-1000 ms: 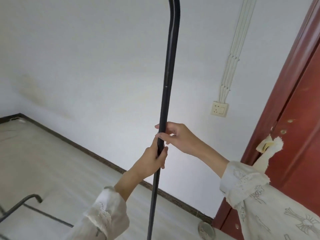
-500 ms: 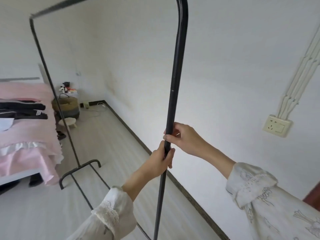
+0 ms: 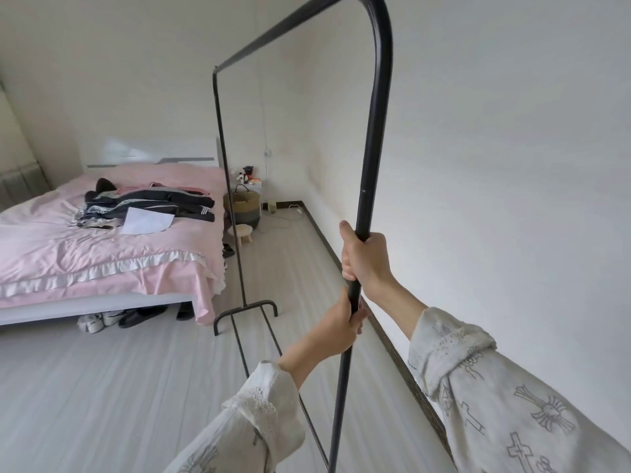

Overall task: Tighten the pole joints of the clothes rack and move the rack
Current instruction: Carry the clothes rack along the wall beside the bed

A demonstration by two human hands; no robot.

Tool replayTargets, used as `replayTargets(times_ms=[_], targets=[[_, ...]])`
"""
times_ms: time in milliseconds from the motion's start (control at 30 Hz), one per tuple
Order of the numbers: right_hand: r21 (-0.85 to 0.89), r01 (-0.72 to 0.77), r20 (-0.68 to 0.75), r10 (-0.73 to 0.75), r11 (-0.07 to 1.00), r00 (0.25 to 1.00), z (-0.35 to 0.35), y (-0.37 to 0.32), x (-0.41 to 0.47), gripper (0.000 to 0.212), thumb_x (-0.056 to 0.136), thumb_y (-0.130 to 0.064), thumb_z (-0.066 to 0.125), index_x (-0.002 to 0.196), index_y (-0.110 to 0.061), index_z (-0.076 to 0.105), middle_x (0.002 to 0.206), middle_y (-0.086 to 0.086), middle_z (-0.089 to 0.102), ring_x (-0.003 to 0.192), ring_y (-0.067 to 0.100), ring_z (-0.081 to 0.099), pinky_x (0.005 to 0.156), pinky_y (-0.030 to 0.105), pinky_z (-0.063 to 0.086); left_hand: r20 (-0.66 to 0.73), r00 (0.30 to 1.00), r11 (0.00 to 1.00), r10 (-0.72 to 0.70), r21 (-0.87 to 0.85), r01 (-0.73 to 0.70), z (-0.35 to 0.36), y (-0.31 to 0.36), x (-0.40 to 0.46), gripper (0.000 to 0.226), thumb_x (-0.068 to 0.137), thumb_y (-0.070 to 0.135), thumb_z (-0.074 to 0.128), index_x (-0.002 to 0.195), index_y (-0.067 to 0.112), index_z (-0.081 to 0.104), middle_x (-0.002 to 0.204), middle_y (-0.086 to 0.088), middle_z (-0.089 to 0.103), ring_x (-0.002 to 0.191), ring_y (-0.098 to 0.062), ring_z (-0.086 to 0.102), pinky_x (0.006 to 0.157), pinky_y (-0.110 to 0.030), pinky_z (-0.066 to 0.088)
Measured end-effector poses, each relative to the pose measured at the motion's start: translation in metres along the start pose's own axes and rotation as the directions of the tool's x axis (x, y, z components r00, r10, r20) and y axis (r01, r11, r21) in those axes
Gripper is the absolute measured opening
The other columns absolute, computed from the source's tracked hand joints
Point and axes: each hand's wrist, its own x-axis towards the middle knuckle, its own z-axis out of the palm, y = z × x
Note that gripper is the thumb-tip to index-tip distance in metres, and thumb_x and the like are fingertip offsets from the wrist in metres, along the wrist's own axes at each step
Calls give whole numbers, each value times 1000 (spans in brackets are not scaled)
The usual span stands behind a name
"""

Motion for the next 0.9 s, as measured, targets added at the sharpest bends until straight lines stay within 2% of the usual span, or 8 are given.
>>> replayTargets(times_ms=[100,267,400,567,633,733,833,900], targets=[[-34,55,-95,-58,998,994,4,4,0,61,86,-34,51,34,-25,20,32,-8,21,28,12,19,35,18,19,10,1000,1000,1,11,-1,-2,3,-3,13,98,14,37,109,17,32,80,-8,48,77,-23,51,78,-38,47],[-96,124,-209,-142,988,967,-2,6,-5,54,87,-36,50,43,-20,22,42,2,24,37,19,22,43,30,21,60,998,998,4,69,-8,3,9,-4,27,99,17,35,123,6,31,88,-12,53,81,-21,53,80,-34,47],[-107,138,-246,-161,985,956,-4,5,-8,53,87,-35,50,44,-19,24,40,2,25,38,21,24,43,31,23,91,996,997,23,78,-30,4,9,-4,26,98,18,35,121,7,32,86,-7,52,81,-18,54,82,-35,50],[-122,158,-274,-186,980,944,-2,7,-15,54,88,-34,50,43,-19,23,38,0,25,40,22,27,44,33,25,106,993,995,58,75,-67,4,3,-7,21,97,17,35,116,8,34,77,3,50,72,-7,54,68,-19,46],[-123,157,-283,-186,980,941,-1,6,-17,55,88,-33,50,43,-19,23,37,-2,25,39,22,27,44,33,26,110,991,994,73,68,-80,3,-1,-8,17,97,17,36,112,9,36,76,4,51,71,-4,54,66,-16,46],[-144,163,-292,-199,976,936,6,5,-19,55,89,-32,49,43,-18,23,34,-6,26,39,23,28,46,35,29,111,989,992,96,75,-105,-1,-6,-9,11,97,19,35,108,20,33,75,7,52,67,-1,55,62,-9,45],[-175,173,-293,-219,969,931,20,4,-18,54,90,-31,48,44,-17,24,40,1,28,41,23,30,46,32,28,90,992,991,94,88,-102,-11,-14,-12,14,96,19,36,107,26,30,74,8,53,65,2,55,60,-4,43],[-191,183,-300,-235,964,925,29,6,-17,54,90,-31,49,44,-17,23,39,-1,28,38,19,28,44,29,25,85,993,992,81,88,-88,-19,-19,-14,16,96,20,36,109,26,31,75,8,53,66,3,56,60,-4,43]])
